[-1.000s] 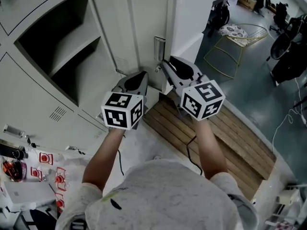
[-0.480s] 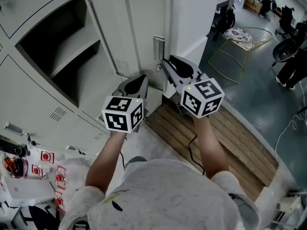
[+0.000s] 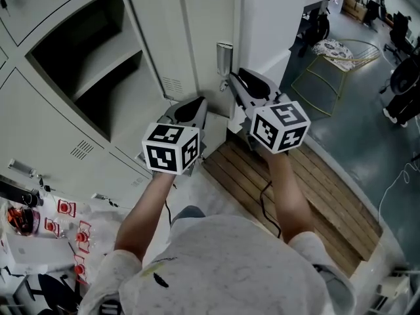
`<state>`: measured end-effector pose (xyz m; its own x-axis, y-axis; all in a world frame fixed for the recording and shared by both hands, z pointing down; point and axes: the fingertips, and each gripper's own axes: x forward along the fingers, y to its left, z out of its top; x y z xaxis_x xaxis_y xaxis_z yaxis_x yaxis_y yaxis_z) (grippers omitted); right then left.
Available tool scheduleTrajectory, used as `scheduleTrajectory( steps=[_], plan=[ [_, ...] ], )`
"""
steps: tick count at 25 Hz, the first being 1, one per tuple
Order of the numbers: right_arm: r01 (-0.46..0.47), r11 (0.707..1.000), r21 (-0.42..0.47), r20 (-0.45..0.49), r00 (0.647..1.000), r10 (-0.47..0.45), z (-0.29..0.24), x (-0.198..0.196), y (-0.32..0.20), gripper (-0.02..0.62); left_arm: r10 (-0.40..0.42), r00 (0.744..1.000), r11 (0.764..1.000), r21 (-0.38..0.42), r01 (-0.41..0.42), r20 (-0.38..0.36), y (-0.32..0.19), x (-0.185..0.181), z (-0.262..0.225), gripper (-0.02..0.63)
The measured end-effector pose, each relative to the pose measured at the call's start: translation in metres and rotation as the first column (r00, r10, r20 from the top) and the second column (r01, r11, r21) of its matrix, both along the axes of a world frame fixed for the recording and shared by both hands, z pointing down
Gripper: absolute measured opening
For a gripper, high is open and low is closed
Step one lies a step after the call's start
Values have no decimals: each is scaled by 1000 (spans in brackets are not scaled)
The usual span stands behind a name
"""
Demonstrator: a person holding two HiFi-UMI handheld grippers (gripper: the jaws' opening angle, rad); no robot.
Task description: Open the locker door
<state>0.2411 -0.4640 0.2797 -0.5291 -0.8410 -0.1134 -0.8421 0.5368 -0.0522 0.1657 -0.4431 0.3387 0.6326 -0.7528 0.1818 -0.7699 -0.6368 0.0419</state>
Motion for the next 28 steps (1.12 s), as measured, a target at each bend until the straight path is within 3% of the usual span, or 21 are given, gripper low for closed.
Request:
scheduleTrajectory(
  steps=[16, 28],
  plan=[
    [-16, 1000, -2, -13, 1000, 16, 0, 5, 2, 110, -9, 999, 1000, 10, 8, 47, 2, 10, -5, 6],
    [-39, 999, -8, -12, 999, 39, 0, 3, 19, 83, -18, 1000, 1000, -1, 18, 16, 9, -1, -6, 6]
  ],
)
